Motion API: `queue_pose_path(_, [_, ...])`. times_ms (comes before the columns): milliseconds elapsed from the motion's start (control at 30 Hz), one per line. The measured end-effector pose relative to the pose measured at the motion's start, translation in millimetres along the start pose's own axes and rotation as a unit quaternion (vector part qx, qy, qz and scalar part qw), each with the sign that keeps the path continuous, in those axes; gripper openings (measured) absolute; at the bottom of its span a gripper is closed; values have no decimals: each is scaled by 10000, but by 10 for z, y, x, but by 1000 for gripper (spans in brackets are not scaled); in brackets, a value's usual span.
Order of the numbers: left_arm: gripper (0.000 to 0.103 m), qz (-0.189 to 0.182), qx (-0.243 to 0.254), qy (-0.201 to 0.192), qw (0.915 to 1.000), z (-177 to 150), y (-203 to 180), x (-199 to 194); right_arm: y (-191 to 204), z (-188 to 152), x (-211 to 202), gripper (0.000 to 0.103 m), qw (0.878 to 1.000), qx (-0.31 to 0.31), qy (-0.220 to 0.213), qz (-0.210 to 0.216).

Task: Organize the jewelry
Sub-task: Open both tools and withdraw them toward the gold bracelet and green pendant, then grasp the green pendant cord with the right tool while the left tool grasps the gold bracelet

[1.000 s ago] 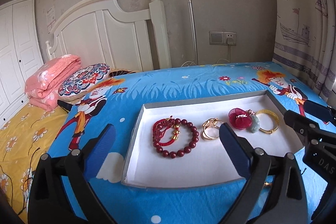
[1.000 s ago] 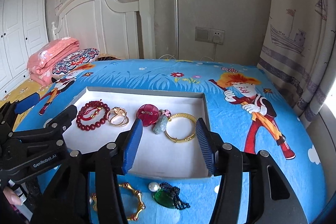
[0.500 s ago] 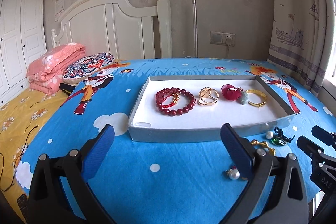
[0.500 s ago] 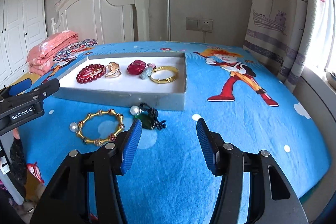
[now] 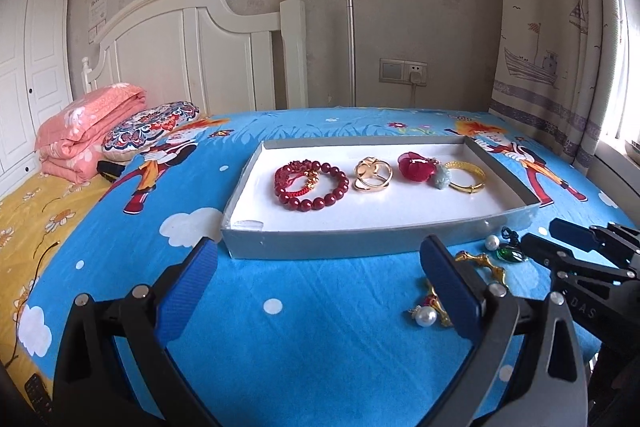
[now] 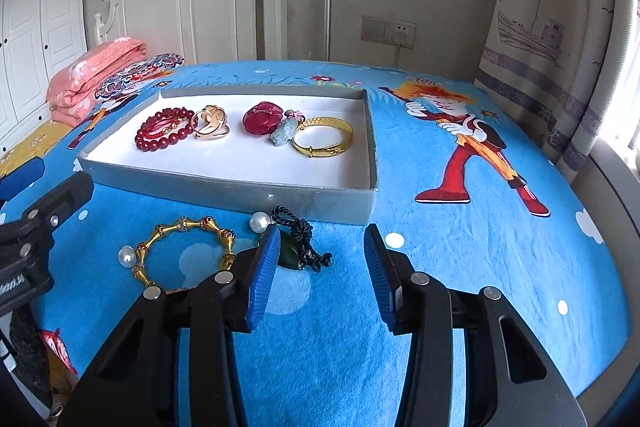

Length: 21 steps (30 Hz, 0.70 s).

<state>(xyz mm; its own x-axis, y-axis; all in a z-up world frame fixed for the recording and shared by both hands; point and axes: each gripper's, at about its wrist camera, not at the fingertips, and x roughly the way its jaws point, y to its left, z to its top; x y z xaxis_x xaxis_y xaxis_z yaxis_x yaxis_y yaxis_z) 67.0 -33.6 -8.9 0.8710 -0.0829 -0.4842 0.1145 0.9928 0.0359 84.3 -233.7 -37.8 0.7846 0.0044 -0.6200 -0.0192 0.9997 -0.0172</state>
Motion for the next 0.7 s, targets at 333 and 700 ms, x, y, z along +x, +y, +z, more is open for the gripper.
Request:
queue_pose_path(333, [98,-154,282,-13,9995,-153,-141,-86,4,53,105,36,9998,16,170,-79])
queue_pose_path(700, [98,-147,258,121,9995,-180,-134,-33,79,108,252,28,9984,-193,494,-176])
